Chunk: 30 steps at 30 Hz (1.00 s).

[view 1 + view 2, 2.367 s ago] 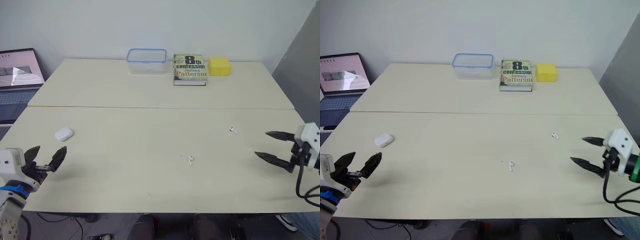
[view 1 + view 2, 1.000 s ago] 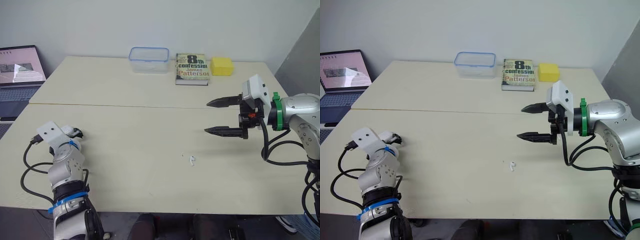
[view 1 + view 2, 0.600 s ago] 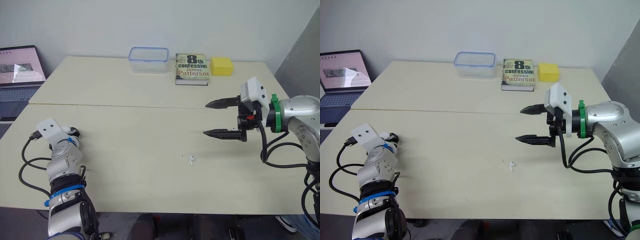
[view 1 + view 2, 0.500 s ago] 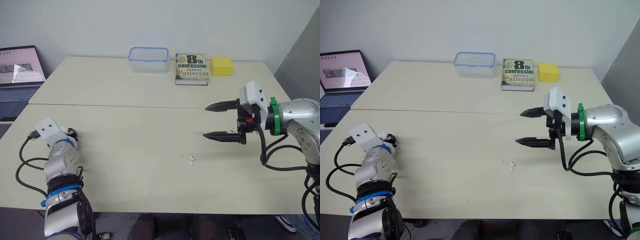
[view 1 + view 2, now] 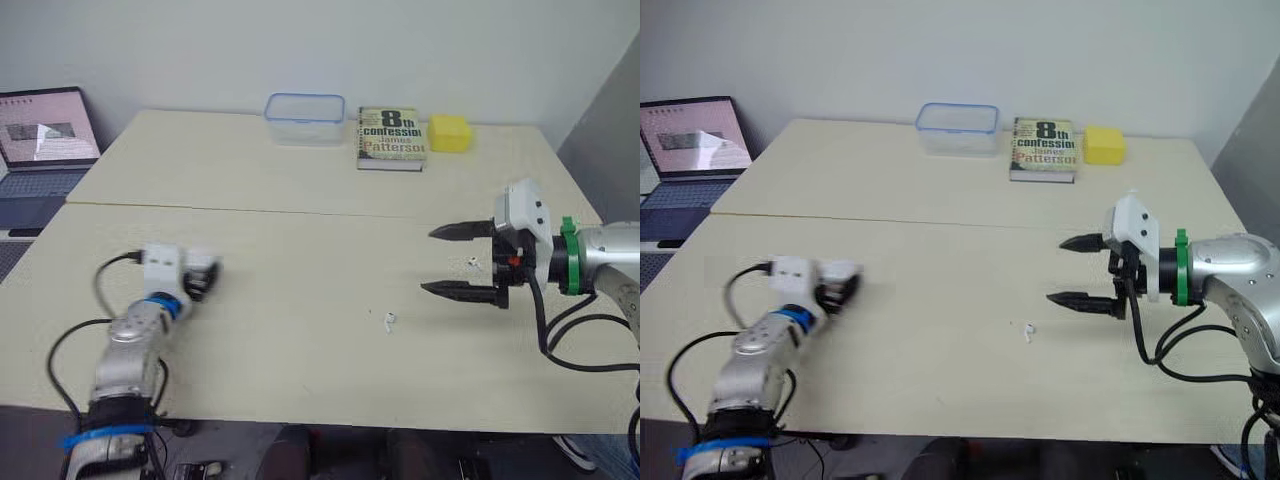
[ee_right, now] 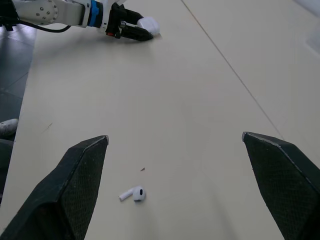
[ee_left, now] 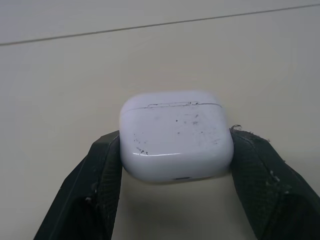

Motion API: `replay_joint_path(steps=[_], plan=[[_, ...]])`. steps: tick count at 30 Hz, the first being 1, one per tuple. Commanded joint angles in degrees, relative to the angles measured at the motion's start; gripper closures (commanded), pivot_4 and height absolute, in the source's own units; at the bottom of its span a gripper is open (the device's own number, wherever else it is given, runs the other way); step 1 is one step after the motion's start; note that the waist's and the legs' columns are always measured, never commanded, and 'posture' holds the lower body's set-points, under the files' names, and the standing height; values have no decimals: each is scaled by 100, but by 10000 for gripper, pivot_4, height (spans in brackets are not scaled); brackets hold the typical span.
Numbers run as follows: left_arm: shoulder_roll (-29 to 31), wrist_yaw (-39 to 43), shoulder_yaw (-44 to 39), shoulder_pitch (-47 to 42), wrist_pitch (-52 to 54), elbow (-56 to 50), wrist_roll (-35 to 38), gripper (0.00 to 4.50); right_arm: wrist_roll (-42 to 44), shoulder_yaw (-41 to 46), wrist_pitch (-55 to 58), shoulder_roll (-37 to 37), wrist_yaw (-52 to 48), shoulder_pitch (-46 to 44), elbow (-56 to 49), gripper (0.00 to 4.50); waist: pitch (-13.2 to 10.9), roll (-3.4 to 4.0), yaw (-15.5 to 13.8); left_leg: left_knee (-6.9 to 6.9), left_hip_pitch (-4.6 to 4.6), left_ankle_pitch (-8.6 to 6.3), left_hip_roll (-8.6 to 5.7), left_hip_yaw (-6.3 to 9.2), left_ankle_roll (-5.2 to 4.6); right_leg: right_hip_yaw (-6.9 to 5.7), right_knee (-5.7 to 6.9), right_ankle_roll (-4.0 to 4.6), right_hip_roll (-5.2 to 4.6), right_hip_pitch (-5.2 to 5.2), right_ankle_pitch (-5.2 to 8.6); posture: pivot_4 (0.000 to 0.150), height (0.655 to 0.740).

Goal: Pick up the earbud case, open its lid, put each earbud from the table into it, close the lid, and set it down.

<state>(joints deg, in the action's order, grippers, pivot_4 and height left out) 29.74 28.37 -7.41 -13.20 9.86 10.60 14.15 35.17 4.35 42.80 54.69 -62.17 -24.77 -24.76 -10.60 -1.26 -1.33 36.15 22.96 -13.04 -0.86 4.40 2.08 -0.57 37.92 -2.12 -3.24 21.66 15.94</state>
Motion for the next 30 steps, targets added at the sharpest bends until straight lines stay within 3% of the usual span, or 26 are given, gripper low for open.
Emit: replay_joint_path(steps=[1, 6, 12, 21, 30], plan=[[-120, 1212, 645, 36, -620, -954, 279, 17051, 367, 383, 385, 139, 92, 259, -236, 0, 0, 0, 2, 0, 0, 0, 0, -3, 0, 2, -1, 1, -1, 2, 0, 1500, 7400], [-258, 2427, 1521, -36, -1679, -1321, 159, 17051, 1243, 492, 1592, -72, 714, 431, -451, 0, 2, 5, 74, -4, -6, -1, 29, -20, -1, 10, 0, 10, 9, 6, 0, 1500, 7400], [-580, 3091, 1802, -325, -2245, -1279, 352, 17051, 2195, 477, 2706, -682, 1558, 284, -324, 0, 2, 5, 128, -3, -6, -1, 36, -30, -3, 0, 8, 14, 43, 5, 0, 1500, 7400], [-749, 3714, 1947, -484, -3031, -1193, 388, 17051, 3088, 374, 3719, -1995, 2830, -93, 206, 0, 2, 6, 140, -3, -4, -1, 34, -31, -4, -2, 11, 13, 47, 5, -1, 1500, 7400], [-776, 3798, 1939, -507, -3270, -1067, 339, 17051, 3482, 287, 4058, -2440, 3267, -351, 472, 0, 2, 7, 146, -3, -3, -1, 39, -29, -5, -3, 12, 13, 57, 7, 0, 1500, 7400]])
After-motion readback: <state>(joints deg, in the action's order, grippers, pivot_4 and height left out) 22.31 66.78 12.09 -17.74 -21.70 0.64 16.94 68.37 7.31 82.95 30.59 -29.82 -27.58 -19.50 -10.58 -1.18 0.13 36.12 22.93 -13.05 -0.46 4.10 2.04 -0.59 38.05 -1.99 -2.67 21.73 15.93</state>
